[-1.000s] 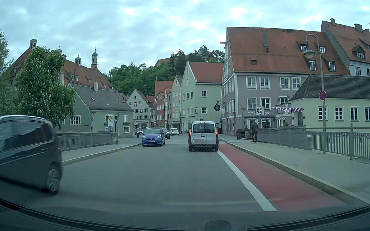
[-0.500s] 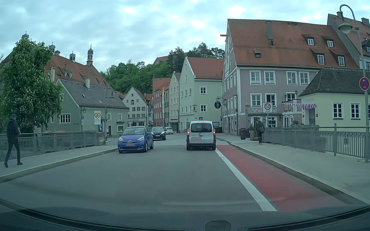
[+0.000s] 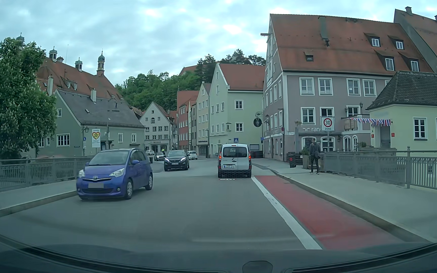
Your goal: Follow the waypoints while adhering to traffic rules and regulations
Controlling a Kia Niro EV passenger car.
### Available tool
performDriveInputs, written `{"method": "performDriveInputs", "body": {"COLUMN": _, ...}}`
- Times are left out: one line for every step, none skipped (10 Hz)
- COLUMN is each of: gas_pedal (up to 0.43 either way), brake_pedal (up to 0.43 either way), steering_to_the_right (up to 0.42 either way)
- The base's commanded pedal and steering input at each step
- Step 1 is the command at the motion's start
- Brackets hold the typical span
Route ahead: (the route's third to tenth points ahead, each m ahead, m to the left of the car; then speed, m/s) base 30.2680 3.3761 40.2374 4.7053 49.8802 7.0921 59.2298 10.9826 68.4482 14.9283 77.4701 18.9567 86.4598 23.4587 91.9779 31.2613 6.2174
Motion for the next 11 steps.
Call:
{"method": "performDriveInputs", "body": {"gas_pedal": 0.000, "brake_pedal": 0.085, "steering_to_the_right": 0.004}}
{"method": "performDriveInputs", "body": {"gas_pedal": 0.000, "brake_pedal": 0.085, "steering_to_the_right": 0.004}}
{"method": "performDriveInputs", "body": {"gas_pedal": 0.000, "brake_pedal": 0.085, "steering_to_the_right": 0.002}}
{"method": "performDriveInputs", "body": {"gas_pedal": 0.000, "brake_pedal": 0.079, "steering_to_the_right": -0.004}}
{"method": "performDriveInputs", "body": {"gas_pedal": 0.000, "brake_pedal": 0.006, "steering_to_the_right": -0.007}}
{"method": "performDriveInputs", "body": {"gas_pedal": 0.000, "brake_pedal": 0.000, "steering_to_the_right": -0.006}}
{"method": "performDriveInputs", "body": {"gas_pedal": 0.000, "brake_pedal": 0.000, "steering_to_the_right": -0.003}}
{"method": "performDriveInputs", "body": {"gas_pedal": 0.000, "brake_pedal": 0.000, "steering_to_the_right": -0.003}}
{"method": "performDriveInputs", "body": {"gas_pedal": 0.000, "brake_pedal": 0.000, "steering_to_the_right": -0.003}}
{"method": "performDriveInputs", "body": {"gas_pedal": 0.000, "brake_pedal": 0.000, "steering_to_the_right": -0.003}}
{"method": "performDriveInputs", "body": {"gas_pedal": 0.000, "brake_pedal": 0.000, "steering_to_the_right": -0.003}}
